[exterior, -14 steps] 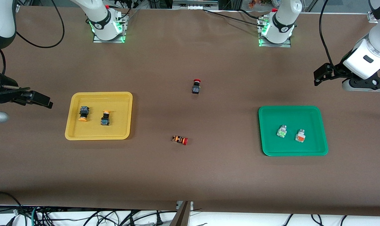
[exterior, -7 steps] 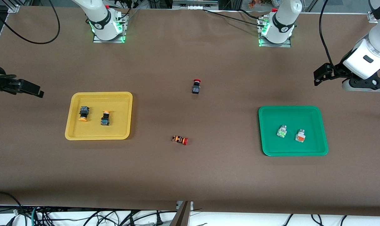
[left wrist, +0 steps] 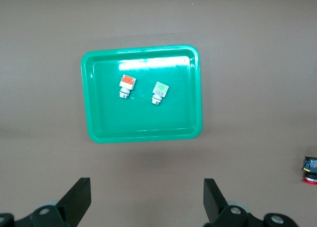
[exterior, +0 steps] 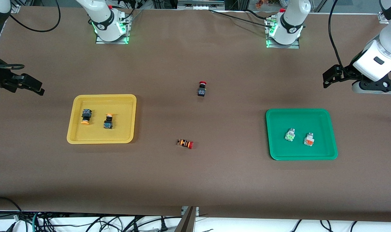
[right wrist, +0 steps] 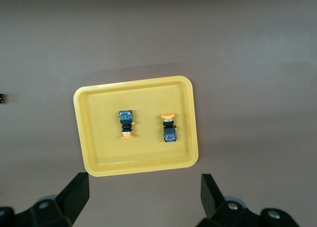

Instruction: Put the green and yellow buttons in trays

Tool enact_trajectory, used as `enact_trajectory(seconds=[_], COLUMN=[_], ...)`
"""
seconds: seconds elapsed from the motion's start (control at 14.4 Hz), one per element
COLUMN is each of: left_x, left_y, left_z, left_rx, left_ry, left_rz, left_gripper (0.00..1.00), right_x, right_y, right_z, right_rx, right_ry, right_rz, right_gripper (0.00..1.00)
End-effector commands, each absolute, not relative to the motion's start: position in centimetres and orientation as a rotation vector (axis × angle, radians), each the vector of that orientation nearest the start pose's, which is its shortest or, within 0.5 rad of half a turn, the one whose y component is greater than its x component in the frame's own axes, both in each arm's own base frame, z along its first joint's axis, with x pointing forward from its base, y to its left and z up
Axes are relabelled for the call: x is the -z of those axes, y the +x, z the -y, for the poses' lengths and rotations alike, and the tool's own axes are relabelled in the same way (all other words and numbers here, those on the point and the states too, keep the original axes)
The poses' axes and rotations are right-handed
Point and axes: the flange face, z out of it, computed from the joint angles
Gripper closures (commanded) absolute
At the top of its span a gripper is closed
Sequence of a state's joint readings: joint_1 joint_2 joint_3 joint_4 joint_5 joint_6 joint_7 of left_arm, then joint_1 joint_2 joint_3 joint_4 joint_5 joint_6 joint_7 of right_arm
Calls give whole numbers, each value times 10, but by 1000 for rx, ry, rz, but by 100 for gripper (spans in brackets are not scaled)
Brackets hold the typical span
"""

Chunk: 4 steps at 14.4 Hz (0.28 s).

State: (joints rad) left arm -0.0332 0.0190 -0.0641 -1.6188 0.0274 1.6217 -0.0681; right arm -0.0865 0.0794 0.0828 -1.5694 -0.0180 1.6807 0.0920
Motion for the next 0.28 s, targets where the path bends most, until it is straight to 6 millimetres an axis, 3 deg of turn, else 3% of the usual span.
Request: enact_trajectory(seconds=[0.0, 0.21], left_x=[-601, -601], left_y=[561, 561], left_z=[53, 53], left_rx=[-32, -32], left_ry=[-3126, -3126], left_rz=[-46, -46], left_gripper=[0, 0], right_x=[-591, -588], right_y=[586, 591], right_z=[7, 10], right_rx=[84, 84], right_ry=[-3154, -3153], right_rz=[-137, -144], right_gripper=[0, 0])
